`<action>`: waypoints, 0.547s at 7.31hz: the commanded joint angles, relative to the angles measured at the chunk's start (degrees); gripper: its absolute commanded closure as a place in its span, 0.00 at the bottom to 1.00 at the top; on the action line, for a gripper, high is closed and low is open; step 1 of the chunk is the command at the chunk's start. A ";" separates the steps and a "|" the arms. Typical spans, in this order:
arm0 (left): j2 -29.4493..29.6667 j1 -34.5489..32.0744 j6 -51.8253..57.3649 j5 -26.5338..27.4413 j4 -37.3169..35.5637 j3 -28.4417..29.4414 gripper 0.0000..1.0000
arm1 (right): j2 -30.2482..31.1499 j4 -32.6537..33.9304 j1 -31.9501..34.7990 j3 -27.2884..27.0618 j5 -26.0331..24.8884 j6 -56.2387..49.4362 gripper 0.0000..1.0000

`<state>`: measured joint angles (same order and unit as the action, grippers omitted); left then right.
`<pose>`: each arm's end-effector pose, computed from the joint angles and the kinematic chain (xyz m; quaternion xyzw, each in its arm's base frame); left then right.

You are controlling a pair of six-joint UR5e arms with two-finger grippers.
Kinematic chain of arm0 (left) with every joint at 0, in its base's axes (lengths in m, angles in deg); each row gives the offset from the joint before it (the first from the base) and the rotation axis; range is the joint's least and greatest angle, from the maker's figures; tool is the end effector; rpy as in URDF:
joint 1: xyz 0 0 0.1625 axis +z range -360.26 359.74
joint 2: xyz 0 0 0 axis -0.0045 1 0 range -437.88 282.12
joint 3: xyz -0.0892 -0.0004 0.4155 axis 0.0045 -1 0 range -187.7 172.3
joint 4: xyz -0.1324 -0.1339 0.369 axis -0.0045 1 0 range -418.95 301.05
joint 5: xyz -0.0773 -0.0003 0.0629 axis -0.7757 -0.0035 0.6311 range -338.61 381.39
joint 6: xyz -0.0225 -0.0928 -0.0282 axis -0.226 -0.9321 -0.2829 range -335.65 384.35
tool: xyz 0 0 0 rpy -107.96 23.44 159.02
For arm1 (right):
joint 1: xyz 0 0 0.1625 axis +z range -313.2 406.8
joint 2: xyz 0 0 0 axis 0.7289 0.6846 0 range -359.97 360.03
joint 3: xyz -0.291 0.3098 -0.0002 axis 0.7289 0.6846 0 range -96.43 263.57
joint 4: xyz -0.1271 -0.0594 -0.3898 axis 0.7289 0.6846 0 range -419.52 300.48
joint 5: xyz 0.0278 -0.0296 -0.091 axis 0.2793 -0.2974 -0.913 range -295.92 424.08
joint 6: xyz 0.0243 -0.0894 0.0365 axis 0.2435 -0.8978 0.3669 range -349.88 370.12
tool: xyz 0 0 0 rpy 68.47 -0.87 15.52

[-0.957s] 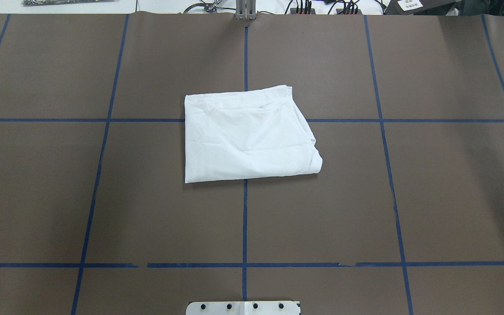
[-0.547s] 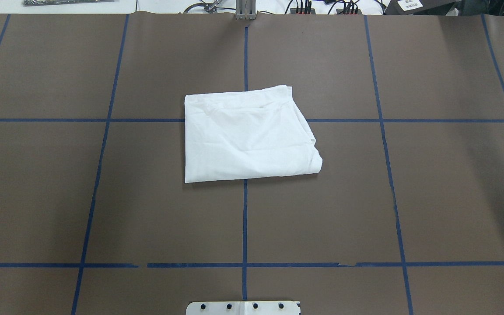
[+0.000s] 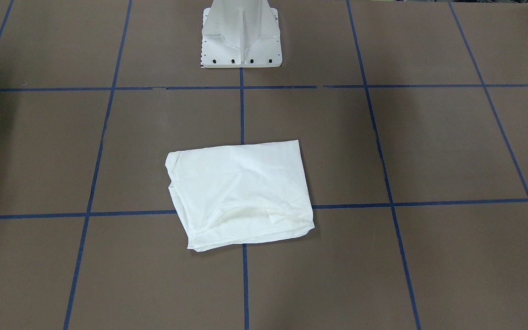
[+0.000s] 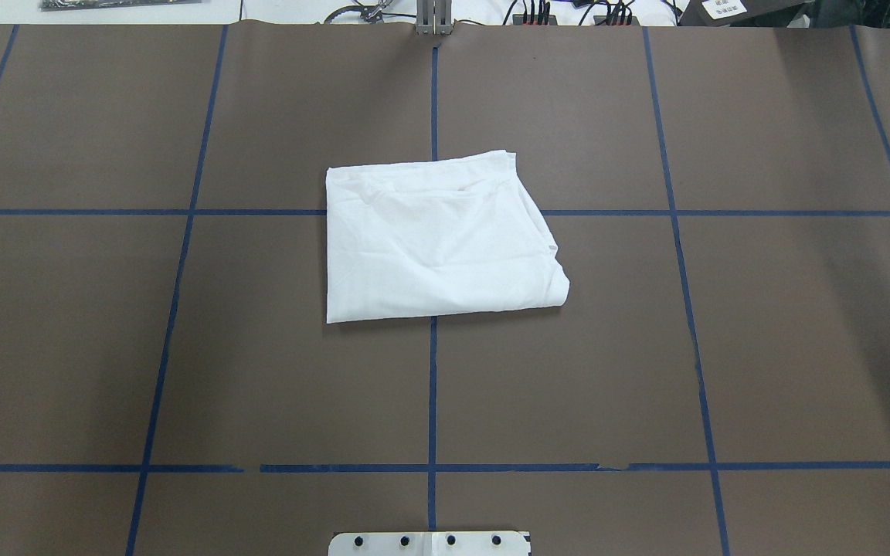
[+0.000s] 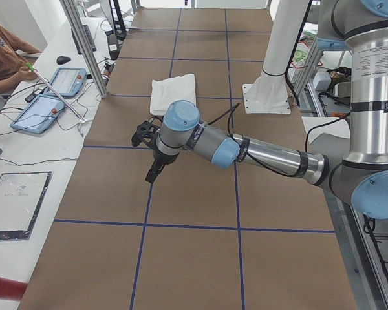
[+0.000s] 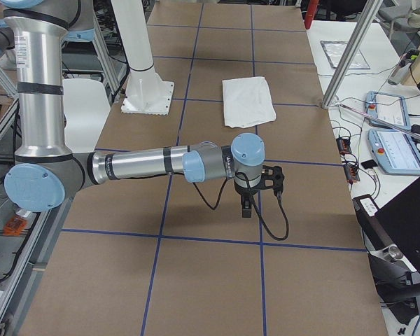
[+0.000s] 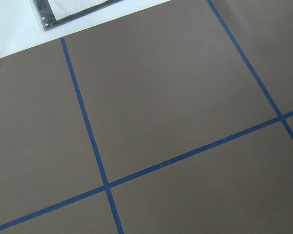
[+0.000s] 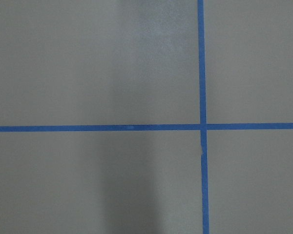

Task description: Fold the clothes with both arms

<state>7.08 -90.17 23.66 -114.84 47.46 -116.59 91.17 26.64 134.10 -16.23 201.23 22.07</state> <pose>-0.0606 -0.4644 0.5012 0.2375 0.3806 0.0978 0.8883 0.0372 -0.4936 0.5730 0.0483 -0.4071 0.0301 0.9116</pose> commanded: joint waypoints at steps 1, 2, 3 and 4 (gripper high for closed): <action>-0.06 0.00 -0.02 0.00 0.02 0.08 0.00 | 0.00 -0.03 -0.03 0.04 -0.13 -0.09 0.00; -0.06 0.00 -0.02 0.00 0.02 -0.01 0.00 | 0.00 -0.73 -0.03 0.13 0.04 0.00 0.00; -0.06 0.00 -0.02 0.00 0.11 -0.01 0.00 | 0.00 -0.91 -0.03 0.13 0.04 0.00 0.00; 0.03 0.00 0.07 0.00 0.37 -0.01 0.00 | 0.00 -1.00 -0.03 0.22 0.13 0.18 0.00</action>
<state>7.04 -90.17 23.67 -114.84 47.60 -116.58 91.17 25.86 134.07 -16.08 201.27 22.11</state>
